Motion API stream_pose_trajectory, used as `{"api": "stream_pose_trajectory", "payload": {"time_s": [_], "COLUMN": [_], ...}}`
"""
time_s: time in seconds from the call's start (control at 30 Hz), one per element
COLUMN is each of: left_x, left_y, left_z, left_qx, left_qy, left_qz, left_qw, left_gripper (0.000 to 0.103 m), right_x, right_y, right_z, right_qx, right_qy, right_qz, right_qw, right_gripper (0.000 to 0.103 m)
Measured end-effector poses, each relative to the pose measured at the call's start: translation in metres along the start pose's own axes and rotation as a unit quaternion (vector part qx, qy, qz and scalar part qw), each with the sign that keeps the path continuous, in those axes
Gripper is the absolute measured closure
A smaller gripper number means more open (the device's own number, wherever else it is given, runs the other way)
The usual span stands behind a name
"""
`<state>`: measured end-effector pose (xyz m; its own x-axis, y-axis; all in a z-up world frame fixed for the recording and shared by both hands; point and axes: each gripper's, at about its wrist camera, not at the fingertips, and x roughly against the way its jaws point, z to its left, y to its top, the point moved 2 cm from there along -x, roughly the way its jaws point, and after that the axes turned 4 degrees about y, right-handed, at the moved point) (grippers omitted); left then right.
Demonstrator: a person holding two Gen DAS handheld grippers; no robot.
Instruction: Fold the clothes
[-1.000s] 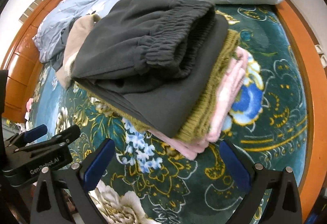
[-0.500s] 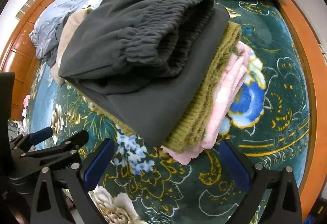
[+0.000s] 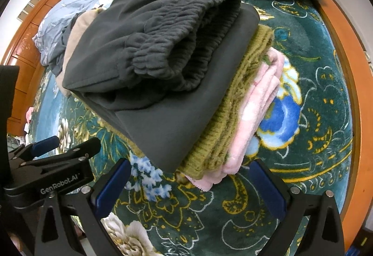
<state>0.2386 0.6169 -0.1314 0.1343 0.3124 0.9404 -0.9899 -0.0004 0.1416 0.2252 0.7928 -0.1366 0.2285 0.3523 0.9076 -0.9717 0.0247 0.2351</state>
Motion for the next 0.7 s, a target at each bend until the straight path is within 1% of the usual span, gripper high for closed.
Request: {"api": "stream_pose_trajectory", "payload": {"time_s": [0.5, 0.57, 0.7], "left_x": [0.0026, 0.0026, 0.0047], "left_y": [-0.0029, -0.0079, -0.0075], "left_z": [-0.0006, 0.0008, 0.0009], "left_qx": [-0.003, -0.007, -0.005], "left_qy": [0.003, 0.002, 0.002], "left_qz": [-0.002, -0.004, -0.005], "left_qw": [1.0, 1.0, 1.0], "left_gripper": [0.013, 0.013, 0.013], "right_x": [0.0098, 0.009, 0.0081], "right_y": [-0.0026, -0.0016, -0.004], "right_z": [-0.0013, 0.0003, 0.0039], "right_qx": [0.003, 0.003, 0.002], "right_qy": [-0.003, -0.004, -0.004], "right_qz": [-0.004, -0.004, -0.004], "right_qw": [1.0, 1.0, 1.0], "right_gripper": [0.0, 0.0, 0.0]}}
